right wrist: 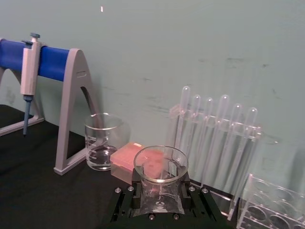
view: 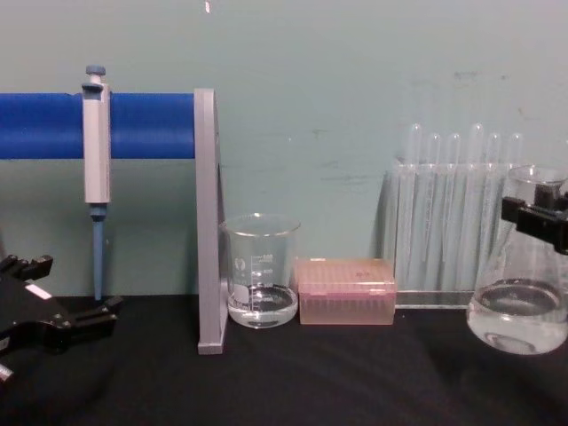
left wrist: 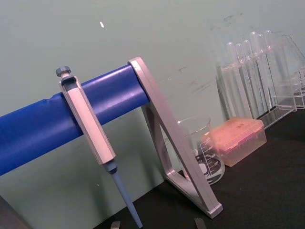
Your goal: Grasp the erlenmeyer flask with one hand, shake it three times, then place it back.
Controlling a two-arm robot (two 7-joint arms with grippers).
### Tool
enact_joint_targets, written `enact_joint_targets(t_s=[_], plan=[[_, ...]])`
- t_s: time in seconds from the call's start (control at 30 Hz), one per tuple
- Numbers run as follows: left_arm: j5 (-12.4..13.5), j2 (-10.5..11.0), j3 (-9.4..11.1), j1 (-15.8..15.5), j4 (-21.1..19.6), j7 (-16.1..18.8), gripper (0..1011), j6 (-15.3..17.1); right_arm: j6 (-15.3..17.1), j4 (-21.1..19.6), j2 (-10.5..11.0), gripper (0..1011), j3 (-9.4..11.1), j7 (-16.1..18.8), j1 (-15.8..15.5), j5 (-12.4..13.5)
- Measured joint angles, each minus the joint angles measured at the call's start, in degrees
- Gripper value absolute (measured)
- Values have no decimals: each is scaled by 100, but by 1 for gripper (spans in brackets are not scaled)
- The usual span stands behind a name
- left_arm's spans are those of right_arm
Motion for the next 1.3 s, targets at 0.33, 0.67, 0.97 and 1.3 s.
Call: enact_joint_targets(t_s=[0.33, 0.67, 0.97, 1.3], plan=[[0, 0, 0, 0, 0, 0, 1001, 0, -46, 41, -80, 449, -150, 429, 100, 1], [0, 0, 0, 0, 0, 0, 1001, 0, -118, 112, -127, 449, -483, 904, 286, 181], [0, 0, 0, 0, 0, 0, 1001, 0, -172, 200, -125, 449, -811, 1223, 477, 320], [0, 0, 0, 0, 0, 0, 1001, 0, -256, 361, -90, 449, -1090, 1485, 669, 499]])
